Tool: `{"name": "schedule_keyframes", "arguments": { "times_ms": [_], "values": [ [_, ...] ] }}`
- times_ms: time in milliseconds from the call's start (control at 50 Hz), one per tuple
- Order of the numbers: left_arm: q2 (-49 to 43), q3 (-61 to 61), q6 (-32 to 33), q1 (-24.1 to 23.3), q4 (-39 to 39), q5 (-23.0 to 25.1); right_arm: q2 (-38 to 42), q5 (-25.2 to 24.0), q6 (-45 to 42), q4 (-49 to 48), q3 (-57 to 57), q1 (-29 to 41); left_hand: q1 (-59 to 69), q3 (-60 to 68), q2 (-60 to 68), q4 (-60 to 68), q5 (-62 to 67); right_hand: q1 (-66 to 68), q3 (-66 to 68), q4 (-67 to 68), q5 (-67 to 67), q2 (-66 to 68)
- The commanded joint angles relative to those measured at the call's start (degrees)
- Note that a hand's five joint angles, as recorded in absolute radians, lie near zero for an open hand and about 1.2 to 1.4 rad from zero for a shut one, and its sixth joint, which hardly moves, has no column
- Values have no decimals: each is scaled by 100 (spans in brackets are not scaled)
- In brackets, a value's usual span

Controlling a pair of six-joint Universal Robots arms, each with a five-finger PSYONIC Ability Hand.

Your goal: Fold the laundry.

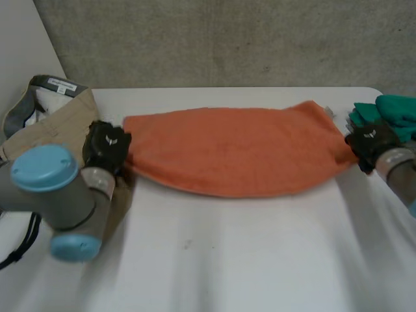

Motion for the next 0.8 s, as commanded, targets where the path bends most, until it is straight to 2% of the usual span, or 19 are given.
{"name": "schedule_keyframes", "arguments": {
  "times_ms": [20,40,60,80,120,140,200,280,360,520,580,680,800],
  "values": [
    [1442,-1287,143,-27,-1917,-2,-876,-35,-1553,1739,704,-715,1636,1144,1132,1123,1326,1480,1122,1096,1364,1212],
    [1583,-1375,151,-45,-2216,-2,-1042,17,-2173,2176,966,-951,1636,1144,1132,1123,1326,1480,1122,1096,1364,1212],
    [1828,-1550,117,-114,-2985,-2,-1096,35,-2423,2337,1065,-1058,1636,1144,1132,1123,1326,1480,1122,1096,1364,1212],
    [1874,-1587,90,-132,-3175,7,-1201,9,-3017,2661,1344,-1320,1636,1144,1132,1123,1326,1480,1122,1096,1364,1212],
    [1997,-1674,46,-264,-3902,16,-1219,-9,-3276,2664,1495,-1497,1636,1144,1132,1123,1326,1480,1122,1096,1364,1212],
    [1997,-1649,46,-317,-4020,33,-1228,-9,-3243,2586,1548,-1533,1636,1144,1132,1123,1326,1480,1122,1096,1364,1212],
    [1971,-1587,46,-379,-3907,51,-1237,-9,-2946,2157,1645,-1420,1636,1144,1132,1123,1326,1480,1122,1096,1364,1212],
    [1848,-1271,37,-423,-3346,42,-1228,-61,-2295,1523,1619,-1209,1636,1144,1132,1123,1326,1480,1122,1096,1364,1212],
    [1209,-693,46,-431,-2643,-10,-1114,-141,-1794,899,1523,-1103,1636,1144,1132,1123,1326,1480,1122,1096,1364,1212],
    [31,599,81,-432,-2009,-63,-438,-53,-1354,-218,803,-664,1636,1144,1132,1123,1326,1480,1122,1096,1364,1212],
    [-357,1031,99,-431,-1859,-203,-114,35,-1214,-446,409,-541,1636,1144,1132,1123,1326,1480,1122,1096,1364,1212],
    [-1138,1918,160,-423,-1780,-704,371,149,-1011,-623,-217,-312,1636,1144,1132,1123,1326,1480,1122,1096,1364,1212],
    [-1632,2543,195,-423,-1771,-854,881,255,-993,-798,-832,-154,1636,1144,1132,1123,1326,1480,1122,1096,1364,1212]
  ]
}}
